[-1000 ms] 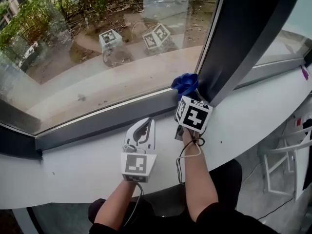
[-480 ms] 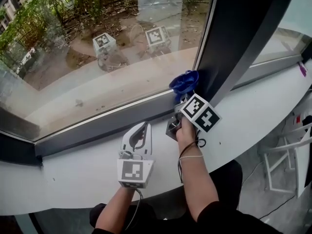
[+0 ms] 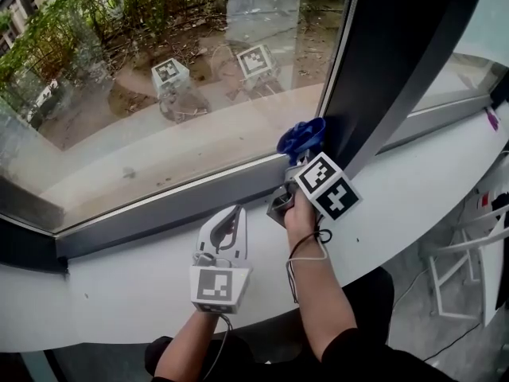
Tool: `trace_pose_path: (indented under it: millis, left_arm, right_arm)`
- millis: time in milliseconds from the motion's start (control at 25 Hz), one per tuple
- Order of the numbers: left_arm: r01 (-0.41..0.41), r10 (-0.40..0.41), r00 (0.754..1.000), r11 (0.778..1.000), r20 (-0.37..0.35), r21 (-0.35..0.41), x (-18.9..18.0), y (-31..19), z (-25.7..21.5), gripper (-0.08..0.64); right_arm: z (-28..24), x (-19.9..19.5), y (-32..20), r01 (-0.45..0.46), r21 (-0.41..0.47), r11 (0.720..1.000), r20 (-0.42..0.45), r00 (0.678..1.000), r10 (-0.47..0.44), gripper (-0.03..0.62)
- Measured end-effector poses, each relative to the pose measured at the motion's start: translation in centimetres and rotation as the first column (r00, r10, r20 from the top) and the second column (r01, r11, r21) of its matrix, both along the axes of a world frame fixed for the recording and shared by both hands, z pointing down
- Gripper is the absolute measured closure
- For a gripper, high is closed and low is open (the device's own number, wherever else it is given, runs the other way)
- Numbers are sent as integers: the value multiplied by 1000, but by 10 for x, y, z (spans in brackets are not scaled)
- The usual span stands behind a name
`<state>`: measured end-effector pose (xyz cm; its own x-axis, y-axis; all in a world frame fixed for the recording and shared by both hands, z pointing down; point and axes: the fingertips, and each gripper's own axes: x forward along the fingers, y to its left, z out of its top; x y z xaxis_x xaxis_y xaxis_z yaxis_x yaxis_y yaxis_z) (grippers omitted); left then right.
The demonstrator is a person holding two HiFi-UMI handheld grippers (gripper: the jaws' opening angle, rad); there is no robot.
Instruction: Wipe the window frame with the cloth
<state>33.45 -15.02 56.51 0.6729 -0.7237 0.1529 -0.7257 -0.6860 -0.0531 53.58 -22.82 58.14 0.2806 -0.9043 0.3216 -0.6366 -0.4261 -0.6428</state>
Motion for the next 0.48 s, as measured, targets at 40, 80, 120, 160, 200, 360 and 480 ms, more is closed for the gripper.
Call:
trace_pose_path:
  millis: [40, 80, 120, 160, 200, 360, 480]
  left_arm:
    - [1, -1, 1000, 1000, -2, 0, 0, 0, 0, 555]
    - [2, -2, 1000, 1000, -4, -1, -1, 0, -1, 555]
    - [2, -2, 1000, 1000, -5, -1, -1, 1, -1, 555]
    - [1, -1, 1000, 1000, -4, 0, -1, 1, -1, 555]
    - [0, 0, 1000, 1000, -2, 1, 0, 2, -1, 555]
    - [3, -3, 1000, 1000, -7, 2, -1, 2, -4, 555]
    - [11, -11, 1000, 1000, -11, 2, -3, 2, -5, 555]
  right_arm:
    - [-4, 1, -1, -8, 11, 1000, -5, 1000, 8, 571]
    - [-7, 1, -1, -16, 21, 1000, -6, 1000, 16, 570]
    - [-10, 1, -2, -23, 30, 999, -6, 1000, 24, 570]
    - [-12, 1, -2, -30, 36, 999, -7, 1000, 31, 571]
    - [-14, 1, -2, -36, 42, 998, -11, 999, 37, 571]
    - [-26, 2, -2, -59, 75, 995, -49, 997, 63, 570]
    - [-38, 1, -4, -80, 94, 992, -110, 990, 90, 570]
